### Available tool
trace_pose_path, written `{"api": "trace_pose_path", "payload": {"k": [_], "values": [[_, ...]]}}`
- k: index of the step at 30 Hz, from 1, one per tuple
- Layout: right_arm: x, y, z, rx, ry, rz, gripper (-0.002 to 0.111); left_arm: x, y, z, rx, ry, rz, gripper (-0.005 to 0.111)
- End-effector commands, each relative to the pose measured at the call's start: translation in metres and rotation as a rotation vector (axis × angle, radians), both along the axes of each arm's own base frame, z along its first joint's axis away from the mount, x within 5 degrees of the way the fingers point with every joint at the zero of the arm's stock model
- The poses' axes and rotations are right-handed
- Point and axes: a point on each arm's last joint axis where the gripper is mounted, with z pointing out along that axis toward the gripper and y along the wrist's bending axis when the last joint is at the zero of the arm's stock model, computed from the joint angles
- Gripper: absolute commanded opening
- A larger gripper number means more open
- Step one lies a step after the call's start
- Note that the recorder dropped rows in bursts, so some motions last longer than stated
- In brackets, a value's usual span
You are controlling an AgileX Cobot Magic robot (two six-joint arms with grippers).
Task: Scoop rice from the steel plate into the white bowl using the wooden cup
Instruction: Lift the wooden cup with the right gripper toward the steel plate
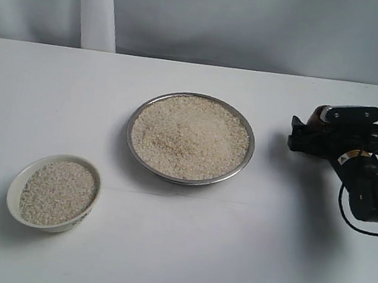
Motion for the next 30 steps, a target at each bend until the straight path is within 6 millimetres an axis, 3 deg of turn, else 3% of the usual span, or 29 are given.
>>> {"api": "trace_pose_path", "payload": {"k": [1,11,17,19,26,30], "values": [[0.008,0.0,0.003,0.037,0.004,-0.018,0.105,0.0,0.0,0.0,-0.009,-0.005,-0.006,0.0],[0.013,0.001,-0.013,0.034,0.022,-0.015,0.104,0.0,0.0,0.0,-0.009,-0.005,-0.006,0.0],[0.013,0.002,-0.012,0.031,0.02,-0.007,0.096,0.0,0.0,0.0,-0.009,-0.005,-0.006,0.0],[0.013,0.002,-0.012,0.031,0.02,-0.007,0.088,0.0,0.0,0.0,-0.009,-0.005,-0.006,0.0],[0.013,0.002,-0.013,0.031,0.023,-0.007,0.04,0.0,0.0,0.0,-0.009,-0.005,-0.006,0.0],[0.013,0.002,-0.015,0.032,0.044,-0.009,0.02,0.0,0.0,0.0,-0.009,-0.005,-0.006,0.0]]}}
